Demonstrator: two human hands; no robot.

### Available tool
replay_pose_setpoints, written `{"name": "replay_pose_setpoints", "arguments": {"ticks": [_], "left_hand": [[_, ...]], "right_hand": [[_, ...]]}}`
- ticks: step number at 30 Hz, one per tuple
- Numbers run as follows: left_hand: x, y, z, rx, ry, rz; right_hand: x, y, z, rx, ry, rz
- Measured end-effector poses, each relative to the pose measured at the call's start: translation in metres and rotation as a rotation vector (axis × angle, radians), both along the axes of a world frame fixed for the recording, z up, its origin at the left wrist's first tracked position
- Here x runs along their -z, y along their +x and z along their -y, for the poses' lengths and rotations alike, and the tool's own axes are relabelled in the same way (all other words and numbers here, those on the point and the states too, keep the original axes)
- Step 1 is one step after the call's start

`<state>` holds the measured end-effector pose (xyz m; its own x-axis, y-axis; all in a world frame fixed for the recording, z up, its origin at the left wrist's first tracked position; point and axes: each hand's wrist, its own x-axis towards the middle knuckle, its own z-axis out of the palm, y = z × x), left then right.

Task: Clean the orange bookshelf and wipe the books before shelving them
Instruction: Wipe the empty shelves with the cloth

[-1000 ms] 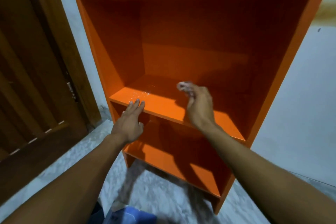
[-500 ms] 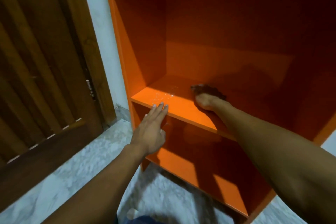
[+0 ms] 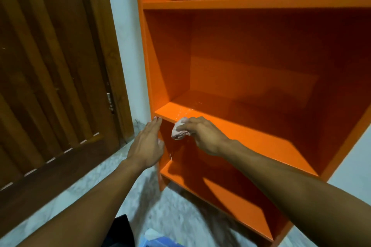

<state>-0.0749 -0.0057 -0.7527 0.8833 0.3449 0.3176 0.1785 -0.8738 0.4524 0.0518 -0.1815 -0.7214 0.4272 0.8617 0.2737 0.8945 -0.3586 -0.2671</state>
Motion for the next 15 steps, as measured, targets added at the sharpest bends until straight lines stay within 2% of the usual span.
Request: {"name": "replay_pose_setpoints", "arguments": {"ticks": [2,4,6,8,12,15], "left_hand": [[-0.003,0.005,-0.009,0.001,-0.014,0.015],[-0.006,0.014,-0.015,-0.006,-0.024,0.032],[-0.009,0.024,-0.017,-0.015,-0.049,0.049],[-0.009,0.033,-0.017,-0.016,-0.057,0.062],[0.001,0.043,-0.025,-0.022,-0.04,0.038],[0.009,0.046,-0.031,-0.019,-0.033,0.012]], "right_hand": [[-0.005,0.01,-0.003,-0.002,0.19,-0.051],[-0.017,0.029,-0.002,0.102,0.372,-0.074],[-0.028,0.062,0.003,0.236,0.437,-0.136],[-0.029,0.112,0.003,0.32,0.364,-0.184],[0.003,0.181,-0.014,0.644,0.0,-0.167],[0.015,0.187,-0.042,0.649,-0.088,-0.128]]}}
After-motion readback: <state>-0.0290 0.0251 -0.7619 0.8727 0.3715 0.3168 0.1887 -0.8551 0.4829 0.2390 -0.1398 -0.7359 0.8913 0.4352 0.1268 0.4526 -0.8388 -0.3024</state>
